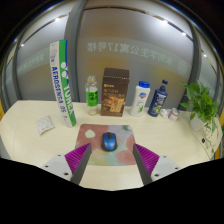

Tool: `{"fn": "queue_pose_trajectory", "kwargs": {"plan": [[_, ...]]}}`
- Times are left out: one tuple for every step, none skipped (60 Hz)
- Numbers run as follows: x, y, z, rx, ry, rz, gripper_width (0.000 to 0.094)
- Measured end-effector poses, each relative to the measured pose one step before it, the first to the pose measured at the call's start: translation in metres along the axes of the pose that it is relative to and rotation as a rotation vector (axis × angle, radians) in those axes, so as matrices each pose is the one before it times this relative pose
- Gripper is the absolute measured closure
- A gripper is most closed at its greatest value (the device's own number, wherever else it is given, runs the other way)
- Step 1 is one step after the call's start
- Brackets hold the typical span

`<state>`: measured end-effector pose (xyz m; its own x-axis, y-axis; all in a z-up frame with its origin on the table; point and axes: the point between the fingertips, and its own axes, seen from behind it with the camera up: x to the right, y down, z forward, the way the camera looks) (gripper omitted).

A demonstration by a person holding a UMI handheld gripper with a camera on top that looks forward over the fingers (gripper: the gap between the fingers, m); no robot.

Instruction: Arrange mouse

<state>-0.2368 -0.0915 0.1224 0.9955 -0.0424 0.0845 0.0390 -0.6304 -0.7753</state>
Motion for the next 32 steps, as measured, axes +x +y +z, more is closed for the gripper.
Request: {"fn": "queue_pose_trajectory", "kwargs": {"plan": [[-0.00095,0.00074,-0.00703,0.00218,0.00063,0.0,0.0085],[0.00011,0.00105,-0.00677,0.00104,-0.00039,-0.0018,0.0084],[-0.00028,0.00154,-0.00647,0.00081,0.00009,-0.0015,0.0084],[-0.00041,0.00162,-0.00628,0.00088,-0.00057,-0.0014,0.0087],[-0.00068,0.00163,-0.00614,0.00178,-0.00117,-0.0007,0.0086],[-0.00048,0.00139,-0.00608,0.0026,-0.00084,-0.0004,0.0086],[-0.00046,0.0016,-0.00578,0.00306,-0.00047,-0.0006,0.0085],[-0.00033,0.00178,-0.00565,0.00323,-0.00026,-0.001,0.0084],[-0.00116,0.00239,-0.00501,0.0036,0.00123,-0.0002,0.0084],[-0.00049,0.00215,-0.00553,0.00114,-0.0004,-0.0006,0.0085],[-0.0005,0.00243,-0.00538,0.0007,-0.00096,-0.001,0.0084],[-0.00067,0.00238,-0.00478,0.00045,-0.00089,-0.0015,0.0087],[-0.00035,0.00246,-0.00478,0.0,-0.00048,-0.0014,0.0088],[-0.00026,0.00237,-0.00474,0.00037,-0.00024,-0.0016,0.0086],[-0.00048,0.00232,-0.00441,0.00024,-0.00044,-0.0012,0.0084],[-0.0016,0.00274,-0.00372,0.00252,0.00062,-0.0003,0.0084],[-0.00052,0.00186,-0.00445,0.00231,-0.00135,0.0002,0.0085],[-0.00049,0.00186,-0.00398,0.00119,-0.00174,0.001,0.0083],[-0.00078,0.00228,-0.00293,-0.00017,-0.0007,0.0011,0.0086],[-0.00056,0.00193,-0.00323,-0.00081,-0.00105,-0.0004,0.0084],[-0.00064,0.00197,-0.00294,0.00035,-0.0005,-0.0018,0.0087],[-0.00063,0.00164,-0.00279,0.00141,-0.00017,-0.0024,0.0085],[-0.0005,0.001,-0.0026,0.00138,0.00019,-0.0016,0.0086],[-0.00049,0.00082,-0.00221,0.00122,-0.00009,-0.0009,0.0085],[-0.00056,0.00075,-0.00223,0.00092,-0.00089,-0.0003,0.0085],[-0.00067,0.0004,-0.002,0.00226,-0.00114,-0.0005,0.0085],[-0.00123,0.00043,-0.00177,0.00412,-0.00097,-0.0004,0.0085],[-0.00113,-0.00055,-0.00227,0.00225,-0.00219,-0.0003,0.0085],[-0.00122,-0.00029,-0.00166,0.00095,-0.00276,-0.0005,0.0085],[-0.00103,-0.00051,-0.00143,0.00021,-0.00253,-0.001,0.0086],[-0.00115,-0.00016,-0.00116,-0.0002,-0.00307,-0.0008,0.0087],[-0.00101,0.00002,-0.00133,-0.00109,-0.00322,-0.0011,0.0086]]}}
